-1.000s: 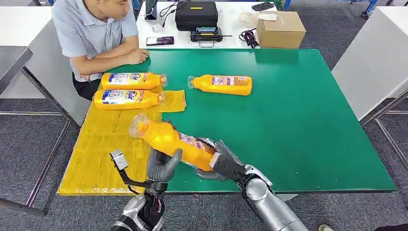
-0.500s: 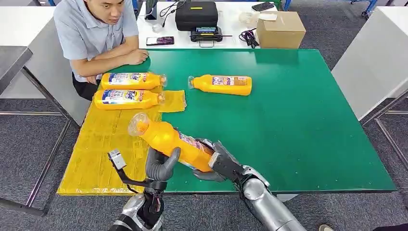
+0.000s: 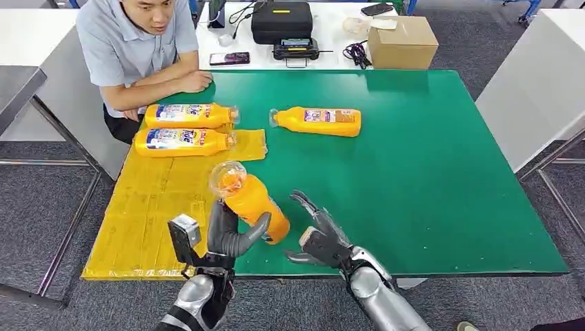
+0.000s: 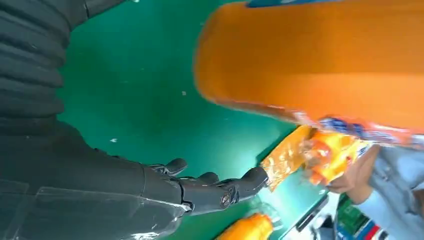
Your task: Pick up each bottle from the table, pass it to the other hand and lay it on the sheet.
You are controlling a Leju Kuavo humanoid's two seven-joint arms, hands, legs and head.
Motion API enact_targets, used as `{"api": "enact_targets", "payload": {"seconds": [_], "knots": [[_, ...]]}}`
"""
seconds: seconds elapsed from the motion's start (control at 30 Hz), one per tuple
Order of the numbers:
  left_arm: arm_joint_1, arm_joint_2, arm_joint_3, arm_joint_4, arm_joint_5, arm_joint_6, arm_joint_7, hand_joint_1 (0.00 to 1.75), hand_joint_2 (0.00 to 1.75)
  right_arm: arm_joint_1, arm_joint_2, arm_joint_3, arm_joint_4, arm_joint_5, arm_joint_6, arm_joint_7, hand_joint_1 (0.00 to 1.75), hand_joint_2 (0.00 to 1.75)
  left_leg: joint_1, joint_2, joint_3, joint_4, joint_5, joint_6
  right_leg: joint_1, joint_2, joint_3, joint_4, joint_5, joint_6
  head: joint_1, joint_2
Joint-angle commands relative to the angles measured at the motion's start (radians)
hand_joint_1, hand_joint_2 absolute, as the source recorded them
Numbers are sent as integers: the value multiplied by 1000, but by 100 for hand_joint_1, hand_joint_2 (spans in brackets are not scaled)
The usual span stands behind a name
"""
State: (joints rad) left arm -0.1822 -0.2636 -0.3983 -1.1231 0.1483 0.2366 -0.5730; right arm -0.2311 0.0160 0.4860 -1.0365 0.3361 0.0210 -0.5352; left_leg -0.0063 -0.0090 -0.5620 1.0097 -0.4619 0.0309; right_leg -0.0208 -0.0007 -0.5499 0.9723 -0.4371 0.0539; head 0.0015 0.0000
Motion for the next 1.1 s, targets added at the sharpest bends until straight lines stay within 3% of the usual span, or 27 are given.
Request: {"api": "enact_targets", "payload": {"seconds": [0.03,0.27,0.67,1.1], "knots": [[-42,71,-28,-44,-194,110,15,175,175,26,4,-74,-6,21,-11,-6,0,175,1,0,0,0,0,-1,1,0,0,0,0,-2,0,0],[-93,119,-68,-21,-642,356,103,175,175,24,15,-87,-2,48,-12,-12,0,175,1,1,0,0,0,-2,1,0,0,0,0,-2,0,0],[-150,143,7,52,-1022,409,312,175,175,50,21,-143,-118,52,-21,-24,0,175,2,1,0,1,0,-3,2,0,0,0,0,-3,0,0],[-251,169,80,324,-1214,403,385,175,175,71,28,-167,-190,22,15,-18,0,175,2,2,1,0,0,-3,2,1,1,0,1,-3,0,0]]}}
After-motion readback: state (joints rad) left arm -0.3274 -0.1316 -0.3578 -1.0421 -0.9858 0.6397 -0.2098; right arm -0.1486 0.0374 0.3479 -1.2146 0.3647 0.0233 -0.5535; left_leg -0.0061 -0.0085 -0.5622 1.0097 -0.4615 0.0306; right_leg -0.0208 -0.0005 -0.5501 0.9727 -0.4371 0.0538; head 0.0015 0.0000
